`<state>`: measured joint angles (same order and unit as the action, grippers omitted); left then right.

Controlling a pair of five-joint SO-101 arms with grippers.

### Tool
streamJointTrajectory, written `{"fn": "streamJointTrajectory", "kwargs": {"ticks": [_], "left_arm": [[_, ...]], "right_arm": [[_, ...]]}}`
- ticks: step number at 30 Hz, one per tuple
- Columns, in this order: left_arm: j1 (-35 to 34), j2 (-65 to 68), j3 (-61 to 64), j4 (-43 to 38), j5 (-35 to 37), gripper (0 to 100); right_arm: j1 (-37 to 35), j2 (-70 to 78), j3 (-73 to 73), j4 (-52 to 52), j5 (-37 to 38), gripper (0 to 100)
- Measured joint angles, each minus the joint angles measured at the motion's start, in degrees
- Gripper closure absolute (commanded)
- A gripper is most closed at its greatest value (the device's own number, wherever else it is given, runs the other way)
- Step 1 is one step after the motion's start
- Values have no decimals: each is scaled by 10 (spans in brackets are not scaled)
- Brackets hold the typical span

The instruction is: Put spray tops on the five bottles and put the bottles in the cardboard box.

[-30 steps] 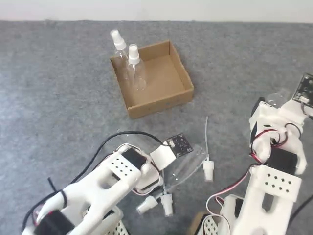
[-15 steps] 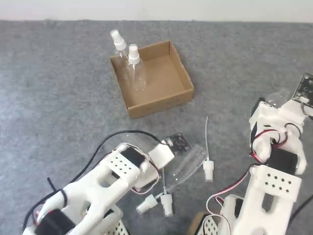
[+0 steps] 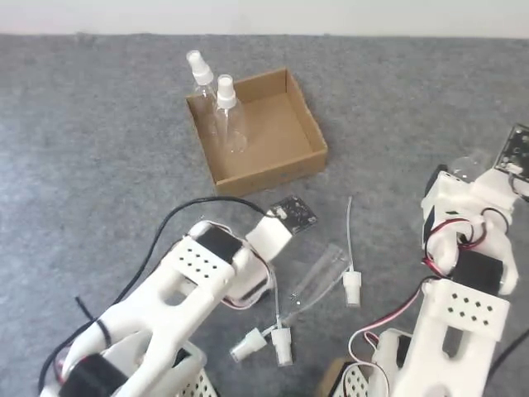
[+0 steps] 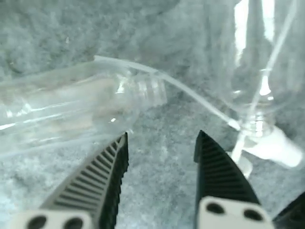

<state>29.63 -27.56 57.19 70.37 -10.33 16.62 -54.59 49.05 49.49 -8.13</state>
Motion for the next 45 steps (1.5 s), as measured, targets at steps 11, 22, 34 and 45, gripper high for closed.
{"fn": "streamJointTrajectory", "kwargs": {"ticks": [11,22,34,45], "left_arm": [[113,0,0,2,84,777],[157,0,-46,18,123,778],[228,0,-62,33,127,778],[163,0,78,-138,131,779]], "right_arm": [[0,0,0,0,0,936],[0,0,0,0,0,936],[0,0,0,-4,0,936],[3,0,0,-4,0,936]]}}
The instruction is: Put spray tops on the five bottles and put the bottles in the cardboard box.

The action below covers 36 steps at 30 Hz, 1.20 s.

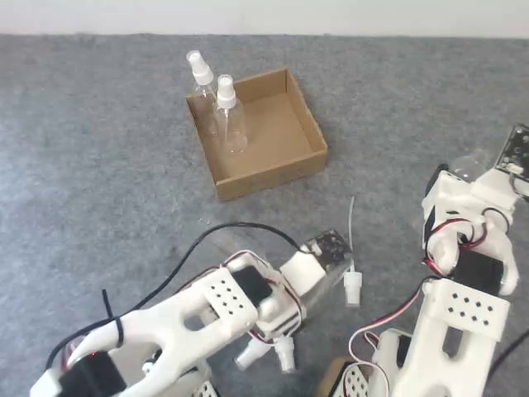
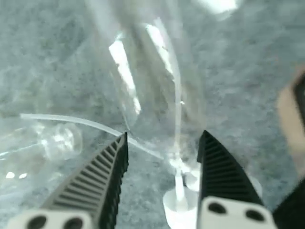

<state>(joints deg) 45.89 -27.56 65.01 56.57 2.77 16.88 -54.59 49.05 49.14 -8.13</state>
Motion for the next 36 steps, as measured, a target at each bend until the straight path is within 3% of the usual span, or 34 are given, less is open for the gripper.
{"fn": "streamJointTrajectory", "kwargs": {"ticks": [8,22,31,36], "left_arm": [[-120,0,6,-12,-12,779],[-361,0,-51,-11,-164,778],[-375,0,-105,124,-218,779],[-375,0,-105,145,-247,779]], "right_arm": [[0,0,0,0,0,936],[0,0,0,0,0,936],[0,0,0,0,0,936],[0,0,0,0,0,936]]}}
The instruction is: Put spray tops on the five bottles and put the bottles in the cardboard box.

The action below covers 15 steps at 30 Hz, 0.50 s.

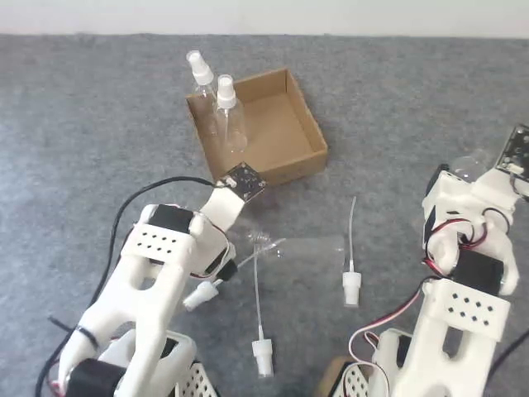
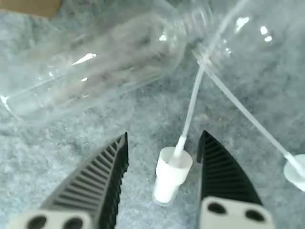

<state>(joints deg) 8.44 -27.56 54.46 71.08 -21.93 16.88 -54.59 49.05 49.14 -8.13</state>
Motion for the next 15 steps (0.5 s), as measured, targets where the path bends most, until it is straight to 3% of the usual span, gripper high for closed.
{"fn": "streamJointTrajectory", "kwargs": {"ticks": [4,11,15], "left_arm": [[0,0,25,-4,-3,818],[0,0,107,-102,-5,890],[-3,0,115,-109,-45,968]], "right_arm": [[0,0,0,0,0,936],[0,0,12,-6,0,935],[0,-1,13,-7,0,936]]}}
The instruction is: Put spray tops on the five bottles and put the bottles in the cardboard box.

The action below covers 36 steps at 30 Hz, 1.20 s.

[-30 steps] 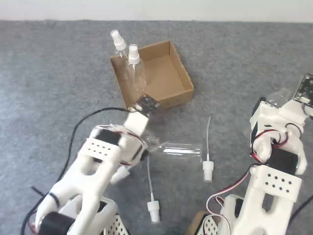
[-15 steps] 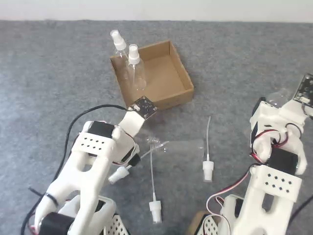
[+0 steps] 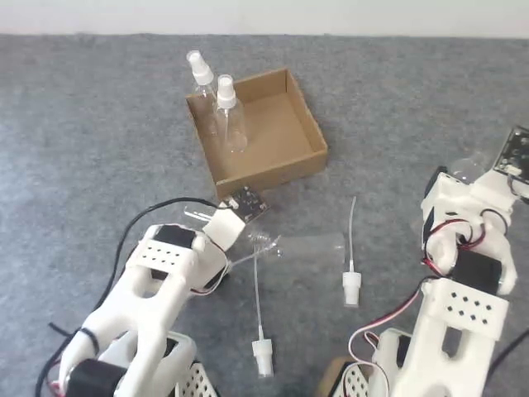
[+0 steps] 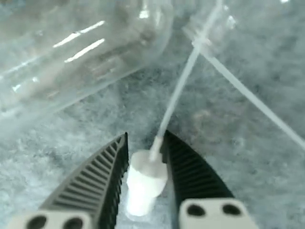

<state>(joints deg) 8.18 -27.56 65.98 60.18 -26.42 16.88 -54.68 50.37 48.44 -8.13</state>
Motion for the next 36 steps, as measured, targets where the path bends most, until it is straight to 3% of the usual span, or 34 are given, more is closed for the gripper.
{"fn": "streamJointTrajectory", "kwargs": {"ticks": [6,12,24,36], "left_arm": [[-2,0,0,1,-28,988],[-11,0,-10,52,-38,988],[-128,0,-144,188,-123,988],[-236,0,-219,236,-162,988]], "right_arm": [[0,0,0,0,0,936],[0,0,0,0,0,936],[-16,0,6,0,0,936],[-34,0,10,-9,0,936]]}}
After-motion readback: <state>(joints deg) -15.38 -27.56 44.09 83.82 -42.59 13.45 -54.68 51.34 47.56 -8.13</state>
